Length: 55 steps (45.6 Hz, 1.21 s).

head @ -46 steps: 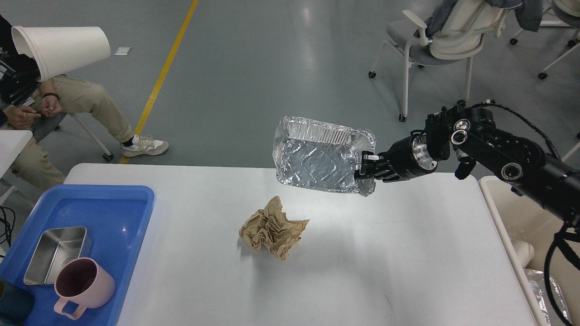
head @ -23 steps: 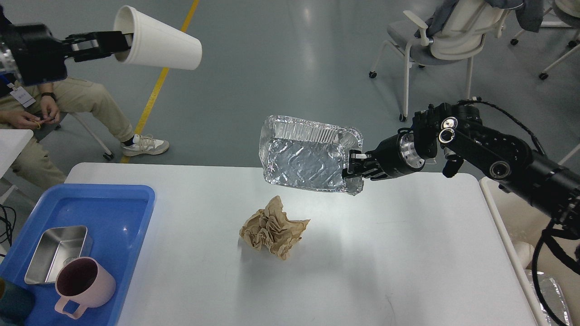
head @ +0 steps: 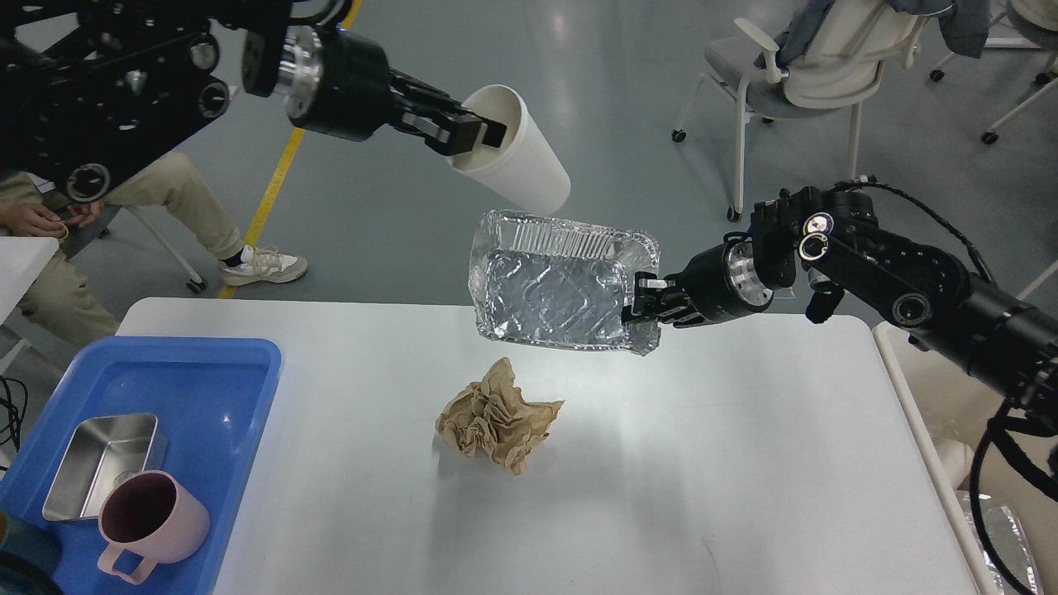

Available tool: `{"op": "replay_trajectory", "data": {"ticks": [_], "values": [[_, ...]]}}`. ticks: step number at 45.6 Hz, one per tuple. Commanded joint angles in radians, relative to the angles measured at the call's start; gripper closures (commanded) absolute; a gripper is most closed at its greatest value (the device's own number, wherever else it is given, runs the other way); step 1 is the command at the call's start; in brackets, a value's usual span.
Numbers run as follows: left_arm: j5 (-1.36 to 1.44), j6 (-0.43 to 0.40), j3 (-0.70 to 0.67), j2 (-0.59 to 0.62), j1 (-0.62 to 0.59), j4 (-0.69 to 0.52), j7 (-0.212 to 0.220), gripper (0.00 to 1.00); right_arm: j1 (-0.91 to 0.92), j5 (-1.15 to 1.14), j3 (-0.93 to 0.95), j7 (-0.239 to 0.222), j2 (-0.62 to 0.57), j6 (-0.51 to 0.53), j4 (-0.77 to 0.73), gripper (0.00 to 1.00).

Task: Tidy desktop
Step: 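Grasp the white paper cup with the left gripper and lift it, then place the paper cup into the foil tray and release it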

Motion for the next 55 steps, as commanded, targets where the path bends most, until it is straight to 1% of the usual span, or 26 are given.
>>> {"op": "replay_trajectory", "data": {"ticks": [1,8,14,20,23,24,25,28,31,32,33,36,38,44,50,55], "values": [[0.049,0.006,0.075,-0.117,-0.011,0.09,-0.006,0.94,0.008,0.0,0.002,0.0,-0.002,-0.003,0.001,1.0],[0.061,0.018,0.147,-0.196,0.0,0.144,-0.001,0.93,0.015,0.002,0.004,0.0,-0.005,-0.003,0.001,1.0],[0.057,0.079,0.197,-0.23,0.026,0.196,-0.001,0.93,0.02,0.002,0.004,0.0,-0.006,-0.003,0.001,1.0],[0.046,0.085,0.197,-0.228,0.038,0.208,-0.001,0.92,0.02,0.002,0.002,0.0,-0.006,-0.003,0.002,1.0],[0.041,0.091,0.195,-0.228,0.049,0.213,0.002,0.88,0.02,0.002,0.002,0.002,-0.008,-0.003,0.002,1.0],[0.041,0.096,0.191,-0.228,0.052,0.216,0.003,0.85,0.02,0.002,0.002,0.002,-0.008,-0.003,0.002,1.0],[0.038,0.102,0.183,-0.228,0.056,0.22,0.003,0.79,0.02,0.002,0.002,0.0,-0.008,-0.003,0.002,1.0],[0.02,0.122,0.18,-0.228,0.066,0.224,0.011,0.52,0.018,0.002,0.002,0.002,-0.008,-0.003,0.002,1.0],[-0.026,0.141,0.178,-0.228,0.067,0.227,0.034,0.24,0.018,0.002,0.002,0.002,-0.008,-0.003,0.002,1.0],[-0.047,0.147,0.178,-0.228,0.067,0.228,0.041,0.17,0.018,0.002,0.002,0.002,-0.008,-0.003,0.002,1.0],[-0.069,0.15,0.18,-0.228,0.067,0.23,0.049,0.13,0.018,0.002,0.001,0.002,-0.008,-0.003,0.002,1.0],[-0.13,0.159,0.18,-0.225,0.067,0.23,0.069,0.11,0.018,0.002,0.001,0.002,-0.009,-0.003,0.002,1.0],[-0.158,0.161,0.183,-0.225,0.067,0.23,0.072,0.1,0.017,0.002,0.001,0.002,-0.008,-0.003,0.002,1.0],[-0.193,0.167,0.183,-0.217,0.073,0.23,0.072,0.08,0.017,0.002,0.001,0.0,-0.006,-0.003,0.002,1.0],[-0.224,0.185,0.18,-0.2,0.087,0.23,0.072,0.08,0.017,0.002,-0.001,0.0,-0.006,-0.003,0.001,1.0],[-0.314,0.196,0.181,-0.173,0.089,0.23,0.074,0.07,0.017,0.002,-0.002,0.0,-0.006,-0.003,0.001,1.0]]}}
